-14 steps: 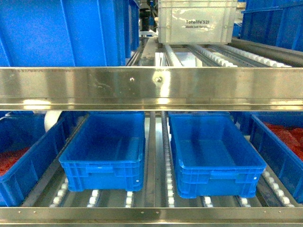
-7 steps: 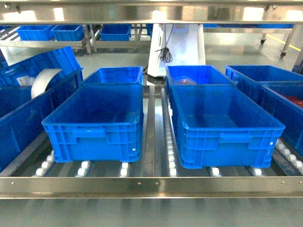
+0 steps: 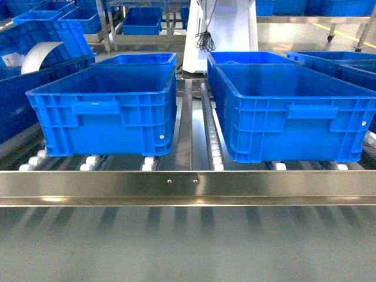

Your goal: Sort blue parts and orange caps into right shelf containers

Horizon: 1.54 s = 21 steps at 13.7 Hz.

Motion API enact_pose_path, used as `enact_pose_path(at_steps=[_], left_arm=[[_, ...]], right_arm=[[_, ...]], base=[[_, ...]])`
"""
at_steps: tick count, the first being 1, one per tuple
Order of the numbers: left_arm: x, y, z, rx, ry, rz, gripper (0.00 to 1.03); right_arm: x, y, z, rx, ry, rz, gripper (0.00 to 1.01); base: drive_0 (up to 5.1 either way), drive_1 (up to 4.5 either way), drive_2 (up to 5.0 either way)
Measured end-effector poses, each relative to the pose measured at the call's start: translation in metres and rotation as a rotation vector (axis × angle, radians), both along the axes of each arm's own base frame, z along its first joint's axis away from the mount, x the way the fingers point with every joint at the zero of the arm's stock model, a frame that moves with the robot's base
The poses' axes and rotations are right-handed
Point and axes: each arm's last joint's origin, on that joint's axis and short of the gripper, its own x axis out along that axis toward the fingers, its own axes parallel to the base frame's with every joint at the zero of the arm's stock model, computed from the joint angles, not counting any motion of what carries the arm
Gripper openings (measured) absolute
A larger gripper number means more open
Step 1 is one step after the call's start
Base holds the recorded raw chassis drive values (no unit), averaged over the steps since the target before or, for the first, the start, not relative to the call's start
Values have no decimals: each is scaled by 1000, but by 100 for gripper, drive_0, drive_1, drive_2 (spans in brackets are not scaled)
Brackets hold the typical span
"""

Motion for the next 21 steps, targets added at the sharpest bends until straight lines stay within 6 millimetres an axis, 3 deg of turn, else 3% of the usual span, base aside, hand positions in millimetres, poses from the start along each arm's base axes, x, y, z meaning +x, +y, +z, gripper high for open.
enact_pose_path(at_steps=[8, 21], left_arm=[[0, 0, 0, 0, 0, -1, 42], [0, 0, 0, 0, -2, -1, 42]], right_arm=[[0, 0, 0, 0, 0, 0, 44], [0, 0, 0, 0, -3, 0, 44]], base=[[0, 0, 0], [-3, 424, -429]])
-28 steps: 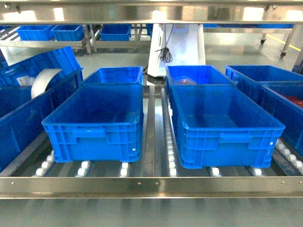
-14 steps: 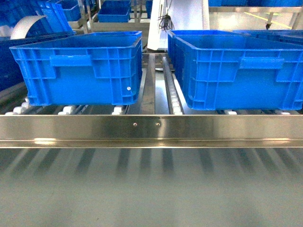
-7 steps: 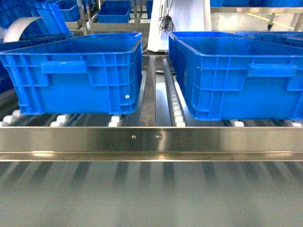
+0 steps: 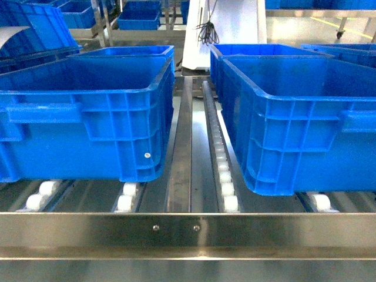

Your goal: Sort blue parts and orange caps into right shelf containers

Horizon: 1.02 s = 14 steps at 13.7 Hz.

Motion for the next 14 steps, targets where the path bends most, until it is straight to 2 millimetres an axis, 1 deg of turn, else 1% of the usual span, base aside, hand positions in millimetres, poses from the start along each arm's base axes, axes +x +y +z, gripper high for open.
enact_pose_path(at_steps=[3, 14], left_arm=[[0, 0, 0, 0, 2, 0, 42], [0, 0, 0, 0, 1, 0, 42]], right_arm=[[0, 0, 0, 0, 2, 0, 44], [0, 0, 0, 0, 3, 0, 44]], base=[[-7, 424, -438], [0, 0, 0]])
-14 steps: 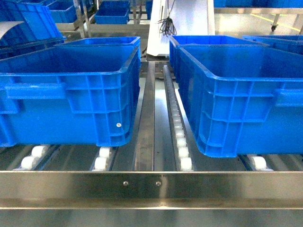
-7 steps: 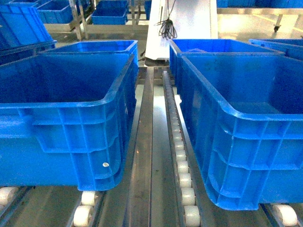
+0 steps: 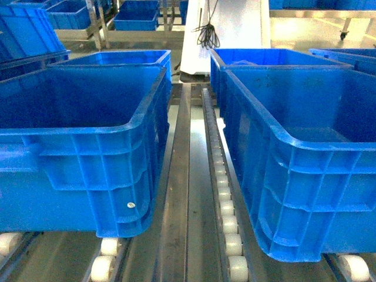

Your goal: Sort blue parts and orange caps into right shelf containers

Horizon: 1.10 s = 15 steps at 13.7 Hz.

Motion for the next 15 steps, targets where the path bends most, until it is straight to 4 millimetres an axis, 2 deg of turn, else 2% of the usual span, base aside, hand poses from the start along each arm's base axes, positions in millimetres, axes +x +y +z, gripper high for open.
enact_pose_path(at_steps=[15], left_arm=[[0, 0, 0, 0, 0, 0, 42]], right_arm=[[0, 0, 0, 0, 0, 0, 44]], base=[[0, 0, 0]])
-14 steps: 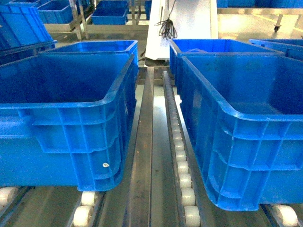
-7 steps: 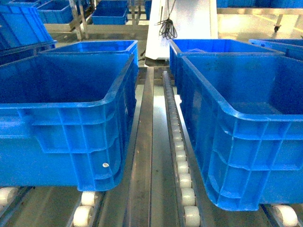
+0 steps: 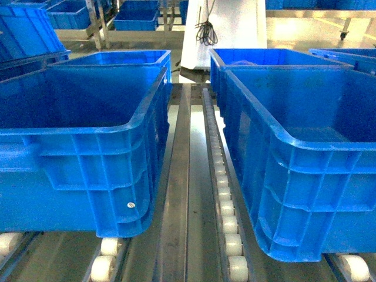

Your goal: Sort blue parts and orange caps into right shelf containers

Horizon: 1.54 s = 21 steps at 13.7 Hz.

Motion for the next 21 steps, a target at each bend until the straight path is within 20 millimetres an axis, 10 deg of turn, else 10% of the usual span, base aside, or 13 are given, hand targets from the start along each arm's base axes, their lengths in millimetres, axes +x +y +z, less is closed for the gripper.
enact_pose_path(at_steps=[9, 15, 18, 19, 20, 21], left_arm=[[0, 0, 0, 0, 0, 0, 42], [13, 5, 28, -57, -217, 11, 42], [83, -1, 78, -25, -219, -60, 42], [155, -12, 89, -36, -94, -78, 42], [220, -24, 77, -66, 64, -62, 42], [235, -29, 80, -87, 61, -59, 51]], right_arm=[[0, 0, 0, 0, 0, 0, 44], [6, 1, 34, -49, -332, -131, 44], [64, 0, 63, -71, -222, -59, 44], [134, 3, 85, -74, -126, -32, 44], [210, 6, 67, -83, 64, -52, 44], [235, 9, 60, -85, 64, -88, 44]], base=[[0, 0, 0], [0, 0, 0], [0, 0, 0], [0, 0, 0], [0, 0, 0], [0, 0, 0]])
